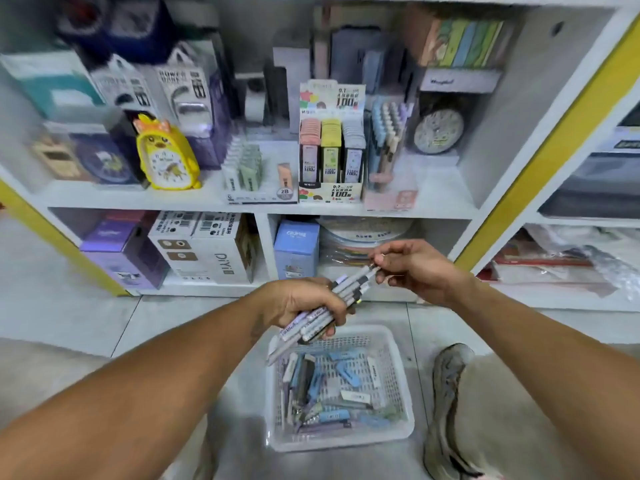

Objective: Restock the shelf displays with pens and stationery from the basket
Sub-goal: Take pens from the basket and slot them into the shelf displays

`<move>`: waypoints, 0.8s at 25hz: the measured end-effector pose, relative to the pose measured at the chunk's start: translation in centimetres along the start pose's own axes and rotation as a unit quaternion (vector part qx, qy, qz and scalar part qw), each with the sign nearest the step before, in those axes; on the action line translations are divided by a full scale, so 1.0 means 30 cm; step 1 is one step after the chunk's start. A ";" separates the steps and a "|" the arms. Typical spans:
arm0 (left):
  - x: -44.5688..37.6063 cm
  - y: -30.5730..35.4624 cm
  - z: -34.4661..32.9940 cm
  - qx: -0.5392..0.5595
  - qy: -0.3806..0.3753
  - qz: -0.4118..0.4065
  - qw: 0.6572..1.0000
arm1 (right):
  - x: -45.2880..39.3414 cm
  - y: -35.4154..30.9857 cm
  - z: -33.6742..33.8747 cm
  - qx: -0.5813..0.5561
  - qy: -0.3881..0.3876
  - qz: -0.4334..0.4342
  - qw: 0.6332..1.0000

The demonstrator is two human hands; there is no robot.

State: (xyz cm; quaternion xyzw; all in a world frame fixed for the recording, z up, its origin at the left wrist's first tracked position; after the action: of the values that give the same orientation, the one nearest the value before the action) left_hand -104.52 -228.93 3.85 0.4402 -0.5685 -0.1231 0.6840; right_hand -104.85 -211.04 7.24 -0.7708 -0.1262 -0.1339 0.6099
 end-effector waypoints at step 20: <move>0.252 0.587 0.202 0.188 0.103 -0.118 0.970 | 0.132 -0.807 0.075 0.184 0.241 0.374 0.876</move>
State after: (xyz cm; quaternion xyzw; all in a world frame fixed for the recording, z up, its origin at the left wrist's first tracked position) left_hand -113.30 -226.53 21.77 0.6352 -0.4519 -0.0480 0.6245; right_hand -109.69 -203.29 30.11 -0.5785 0.3002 -0.0520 0.7566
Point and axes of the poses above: each hand's wrist, its own x-axis away from the middle knuckle, its own z-axis out of the back of the hand, y = z × x, the point moved 7 cm from there along -x, towards the middle knuckle, and after that the axes turned 7 degrees about -x, right-handed, at the moved point
